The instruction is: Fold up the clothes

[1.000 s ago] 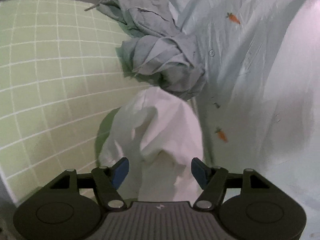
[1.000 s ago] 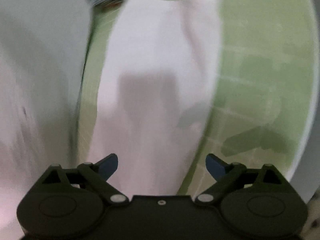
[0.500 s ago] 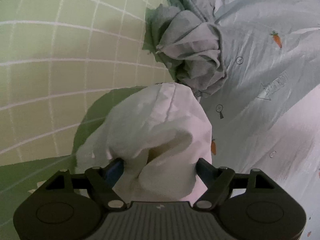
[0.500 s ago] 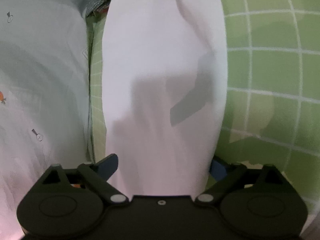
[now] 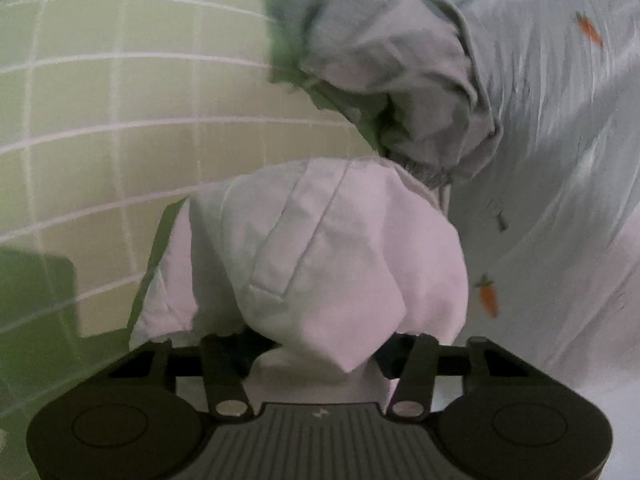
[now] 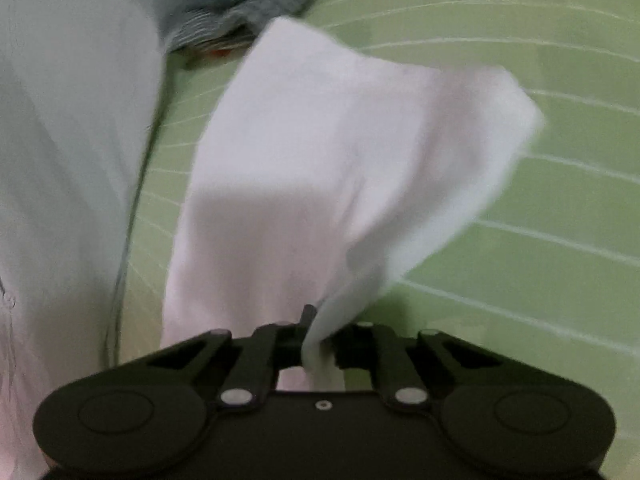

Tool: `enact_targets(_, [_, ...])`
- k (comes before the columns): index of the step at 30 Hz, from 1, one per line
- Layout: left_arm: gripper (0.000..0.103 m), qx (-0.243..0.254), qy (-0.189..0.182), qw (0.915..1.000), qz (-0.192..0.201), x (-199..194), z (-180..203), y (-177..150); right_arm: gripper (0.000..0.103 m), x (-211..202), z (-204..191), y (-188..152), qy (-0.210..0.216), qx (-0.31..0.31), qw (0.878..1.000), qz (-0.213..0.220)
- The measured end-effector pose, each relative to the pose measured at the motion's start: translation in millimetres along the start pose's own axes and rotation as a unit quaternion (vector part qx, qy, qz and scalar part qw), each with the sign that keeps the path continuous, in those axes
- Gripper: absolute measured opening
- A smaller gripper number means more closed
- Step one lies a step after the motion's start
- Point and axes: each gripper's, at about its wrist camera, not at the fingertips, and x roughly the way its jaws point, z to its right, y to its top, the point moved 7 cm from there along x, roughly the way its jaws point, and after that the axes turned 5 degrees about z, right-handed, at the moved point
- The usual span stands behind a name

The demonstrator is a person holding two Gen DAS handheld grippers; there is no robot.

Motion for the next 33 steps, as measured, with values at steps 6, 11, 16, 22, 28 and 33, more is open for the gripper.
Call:
enact_targets(6, [0.049, 0.038, 0.021, 0.9991, -0.002, 38, 26, -13, 0.007, 60, -67, 27, 0.016, -0.079, 0.996, -0.028])
enact_targets(11, [0.049, 0.067, 0.009, 0.9976, -0.014, 90, 63, -20, 0.006, 127, -143, 56, 0.038, -0.125, 0.991, -0.038])
enact_targets(16, [0.038, 0.104, 0.029, 0.9941, -0.012, 119, 109, -22, 0.006, 170, -201, 74, 0.026, -0.146, 0.988, -0.032])
enact_targets(22, [0.015, 0.225, 0.023, 0.9733, 0.039, 64, 153, -24, 0.004, 85, -225, 76, 0.08, -0.216, 0.972, 0.056])
enact_targets(28, [0.01, 0.282, -0.035, 0.9544, 0.092, -12, 186, -33, 0.003, -76, -198, 87, 0.133, -0.254, 0.941, 0.182])
enact_targets(33, [0.009, 0.315, -0.081, 0.933, 0.153, -100, 180, -23, 0.003, -163, -146, 82, 0.142, -0.259, 0.926, 0.235])
